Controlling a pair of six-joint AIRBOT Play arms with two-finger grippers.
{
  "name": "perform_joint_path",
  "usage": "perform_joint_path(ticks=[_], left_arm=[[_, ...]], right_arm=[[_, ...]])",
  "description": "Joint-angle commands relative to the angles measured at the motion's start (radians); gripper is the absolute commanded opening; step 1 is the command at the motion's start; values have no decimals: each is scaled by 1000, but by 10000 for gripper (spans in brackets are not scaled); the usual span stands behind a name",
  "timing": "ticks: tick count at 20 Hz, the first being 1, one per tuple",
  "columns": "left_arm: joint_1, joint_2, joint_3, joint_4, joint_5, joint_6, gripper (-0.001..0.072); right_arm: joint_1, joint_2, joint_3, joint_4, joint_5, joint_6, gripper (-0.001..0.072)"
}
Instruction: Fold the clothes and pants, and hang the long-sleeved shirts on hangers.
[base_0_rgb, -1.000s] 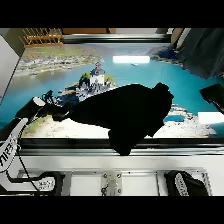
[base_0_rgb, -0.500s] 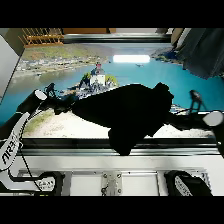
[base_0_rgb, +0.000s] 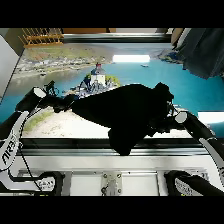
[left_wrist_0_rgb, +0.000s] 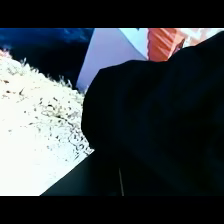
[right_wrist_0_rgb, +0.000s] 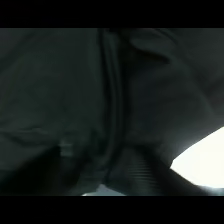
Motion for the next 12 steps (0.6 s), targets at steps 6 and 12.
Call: perform_joint_path(ticks=[6,12], left_arm=[[3,61,5,1,-9,-1,12],[60,421,349,-7,-34,-2,12]], right_arm=[[6,129,81,-161,183,-75,16],[-85,383,631,-277,285,-71,16]])
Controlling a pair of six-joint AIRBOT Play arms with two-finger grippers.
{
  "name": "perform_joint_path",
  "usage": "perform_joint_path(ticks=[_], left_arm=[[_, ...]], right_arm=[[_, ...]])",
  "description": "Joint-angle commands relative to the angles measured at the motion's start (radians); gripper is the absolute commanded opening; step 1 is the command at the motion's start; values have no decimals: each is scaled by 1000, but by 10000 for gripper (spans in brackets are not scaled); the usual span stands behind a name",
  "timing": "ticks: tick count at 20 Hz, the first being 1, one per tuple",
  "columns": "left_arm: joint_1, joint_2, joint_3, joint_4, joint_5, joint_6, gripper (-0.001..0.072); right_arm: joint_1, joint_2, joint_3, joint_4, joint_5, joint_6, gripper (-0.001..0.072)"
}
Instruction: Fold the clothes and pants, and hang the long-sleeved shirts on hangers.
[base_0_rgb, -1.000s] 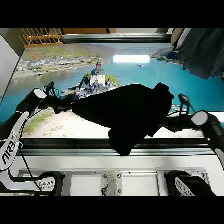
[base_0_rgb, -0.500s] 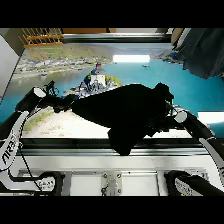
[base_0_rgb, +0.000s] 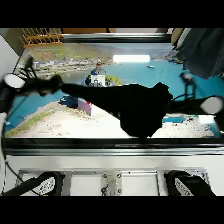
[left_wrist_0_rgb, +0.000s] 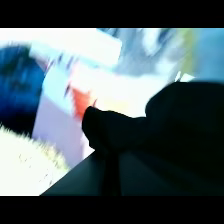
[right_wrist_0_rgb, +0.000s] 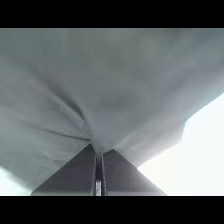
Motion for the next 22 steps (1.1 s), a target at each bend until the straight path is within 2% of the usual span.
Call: perform_joint_path(ticks=[1,4,6,10,14,18,22], left_arm=[[18,221,221,-2,0,-1,12],[0,401,341,2,42,-1,12],[-19,502,391,8,67,-1,12],[-34,637,410,9,93,-1,12],[-34,687,409,8,81,-2,12],[-34,602,409,9,-74,-13,12],[-34,364,400,9,-321,-12,12]], right_arm=[[-48,132,348,-59,40,7,16],[-55,195,582,-59,40,47,16],[-55,229,659,-58,24,54,17],[-55,313,678,-58,-58,119,16],[-55,343,678,-58,-55,183,16],[-55,270,676,-29,73,242,16],[-53,44,660,40,231,224,16]])
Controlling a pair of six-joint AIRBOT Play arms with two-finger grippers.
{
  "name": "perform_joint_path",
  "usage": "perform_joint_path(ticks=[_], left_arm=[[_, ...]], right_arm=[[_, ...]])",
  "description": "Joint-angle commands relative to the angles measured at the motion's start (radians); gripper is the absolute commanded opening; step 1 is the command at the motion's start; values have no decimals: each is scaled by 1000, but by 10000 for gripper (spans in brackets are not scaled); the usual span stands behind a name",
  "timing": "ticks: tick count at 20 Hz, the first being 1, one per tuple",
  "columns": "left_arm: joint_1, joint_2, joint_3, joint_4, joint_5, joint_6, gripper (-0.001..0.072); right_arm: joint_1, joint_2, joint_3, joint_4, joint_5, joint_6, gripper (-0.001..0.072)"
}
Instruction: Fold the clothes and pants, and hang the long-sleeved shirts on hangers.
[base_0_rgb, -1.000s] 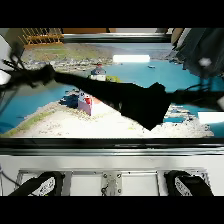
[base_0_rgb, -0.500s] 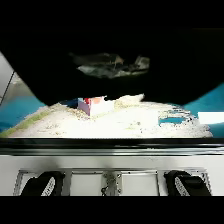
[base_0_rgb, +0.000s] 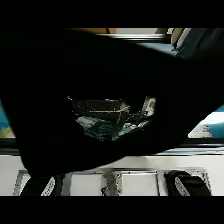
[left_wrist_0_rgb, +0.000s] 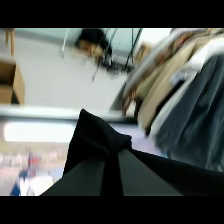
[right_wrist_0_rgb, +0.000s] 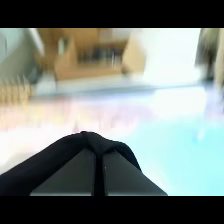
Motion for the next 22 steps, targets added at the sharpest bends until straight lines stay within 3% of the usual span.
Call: perform_joint_path(ticks=[1,4,7,9,10,11,12,13,18,22], left_arm=[[-1,-199,-31,0,-176,0,12],[-1,-392,-148,-2,-6,0,12],[-14,-591,-179,-12,224,0,12],[-31,-718,-129,-11,292,0,12],[-41,-777,-87,-10,303,0,13],[-49,-824,-47,-10,303,0,136],[-53,-867,-3,-11,300,-2,511],[-53,-897,37,-10,281,-2,696],[19,-902,108,72,57,-2,692],[63,-738,-241,241,0,-23,692]], right_arm=[[2,-200,-23,45,113,-24,16],[2,-432,-35,42,1,-93,16],[2,-624,-35,53,-226,-95,17],[2,-711,-35,89,-356,-95,24],[1,-741,-35,117,-404,-95,93],[0,-767,-35,144,-445,-95,349],[-3,-781,-35,163,-465,-95,598],[-6,-786,-35,165,-472,-95,655],[-72,-695,-43,139,-320,-97,647],[-68,-505,-221,41,-171,-152,647]])
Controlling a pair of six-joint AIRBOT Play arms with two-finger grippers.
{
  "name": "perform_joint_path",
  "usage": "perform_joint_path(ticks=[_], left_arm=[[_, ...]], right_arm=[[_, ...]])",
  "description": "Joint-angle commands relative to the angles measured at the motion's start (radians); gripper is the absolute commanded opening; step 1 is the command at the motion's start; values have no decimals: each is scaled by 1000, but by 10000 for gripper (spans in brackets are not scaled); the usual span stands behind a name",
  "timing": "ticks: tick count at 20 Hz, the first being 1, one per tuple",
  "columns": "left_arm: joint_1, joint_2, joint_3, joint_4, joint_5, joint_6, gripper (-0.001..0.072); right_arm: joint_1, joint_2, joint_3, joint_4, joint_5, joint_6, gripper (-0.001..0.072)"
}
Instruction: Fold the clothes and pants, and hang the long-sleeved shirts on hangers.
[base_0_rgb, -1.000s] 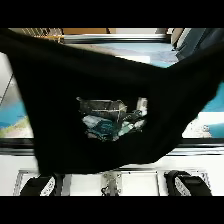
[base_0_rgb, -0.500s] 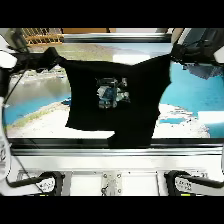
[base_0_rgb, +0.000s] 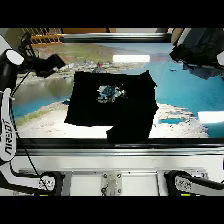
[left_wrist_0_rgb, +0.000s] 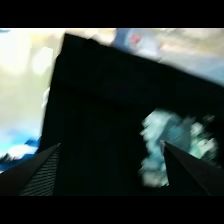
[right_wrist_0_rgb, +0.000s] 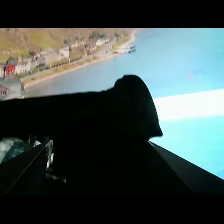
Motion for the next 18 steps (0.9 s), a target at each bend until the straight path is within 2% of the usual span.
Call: perform_joint_path(ticks=[1,5,8,11,15,16,18], left_arm=[[44,127,-313,101,-46,-25,692],[95,264,-737,70,92,-117,692],[134,308,-902,-96,205,-116,692],[119,292,-958,-197,271,-99,692],[39,209,-896,-196,283,-98,691],[24,192,-871,-196,293,-100,647],[6,166,-829,-189,305,-100,303]], right_arm=[[-2,162,-178,-51,108,-31,647],[16,356,-457,-27,108,-30,647],[15,438,-565,29,104,-30,647],[15,459,-583,50,99,-30,647],[15,458,-583,73,94,-30,647],[15,459,-583,73,94,-29,647],[13,459,-586,67,101,-33,648]])
